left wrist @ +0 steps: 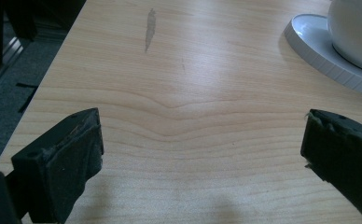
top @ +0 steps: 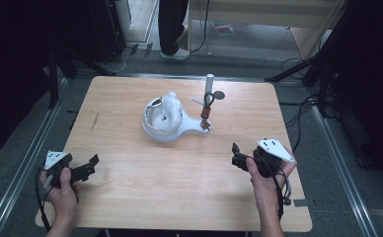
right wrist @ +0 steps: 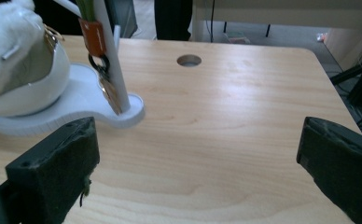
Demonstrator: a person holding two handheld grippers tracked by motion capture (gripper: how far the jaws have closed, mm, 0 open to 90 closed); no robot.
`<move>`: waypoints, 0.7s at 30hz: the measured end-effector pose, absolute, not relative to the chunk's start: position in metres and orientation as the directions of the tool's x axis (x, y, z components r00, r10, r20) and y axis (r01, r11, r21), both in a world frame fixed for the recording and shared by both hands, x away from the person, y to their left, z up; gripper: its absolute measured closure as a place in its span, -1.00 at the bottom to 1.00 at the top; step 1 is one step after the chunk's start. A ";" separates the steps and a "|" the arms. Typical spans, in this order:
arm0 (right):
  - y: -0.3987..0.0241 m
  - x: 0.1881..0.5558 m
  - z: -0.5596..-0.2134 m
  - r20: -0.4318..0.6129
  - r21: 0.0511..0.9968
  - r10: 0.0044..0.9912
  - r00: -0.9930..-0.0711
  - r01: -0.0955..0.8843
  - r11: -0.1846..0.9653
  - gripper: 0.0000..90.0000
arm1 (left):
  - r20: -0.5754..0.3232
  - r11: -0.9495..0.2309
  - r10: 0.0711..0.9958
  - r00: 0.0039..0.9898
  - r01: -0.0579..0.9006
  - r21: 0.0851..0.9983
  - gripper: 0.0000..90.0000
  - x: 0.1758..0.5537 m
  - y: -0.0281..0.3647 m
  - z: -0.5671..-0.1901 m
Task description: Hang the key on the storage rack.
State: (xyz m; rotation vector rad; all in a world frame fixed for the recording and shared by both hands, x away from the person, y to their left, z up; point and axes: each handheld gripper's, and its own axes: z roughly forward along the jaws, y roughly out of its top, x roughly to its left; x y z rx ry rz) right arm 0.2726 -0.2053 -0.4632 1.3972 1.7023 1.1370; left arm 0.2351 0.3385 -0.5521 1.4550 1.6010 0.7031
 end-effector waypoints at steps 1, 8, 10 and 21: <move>-0.208 0.271 -0.466 0.040 0.907 0.975 -0.217 0.418 0.056 -1.00 | -0.210 0.168 0.977 0.027 0.506 0.846 -1.00 0.235 0.338 -0.552; -0.229 0.261 -0.483 0.030 0.894 0.980 -0.195 0.444 0.061 -1.00 | -0.209 0.167 0.978 0.025 0.506 0.846 -1.00 0.235 0.338 -0.552; -0.236 0.258 -0.487 0.025 0.892 0.982 -0.185 0.448 0.062 -1.00 | -0.208 0.168 0.978 0.025 0.506 0.846 -1.00 0.235 0.338 -0.552; -0.280 0.241 -0.514 0.049 0.879 0.992 -0.113 0.476 0.011 -1.00 | -0.204 0.165 0.979 0.024 0.505 0.847 -1.00 0.235 0.337 -0.552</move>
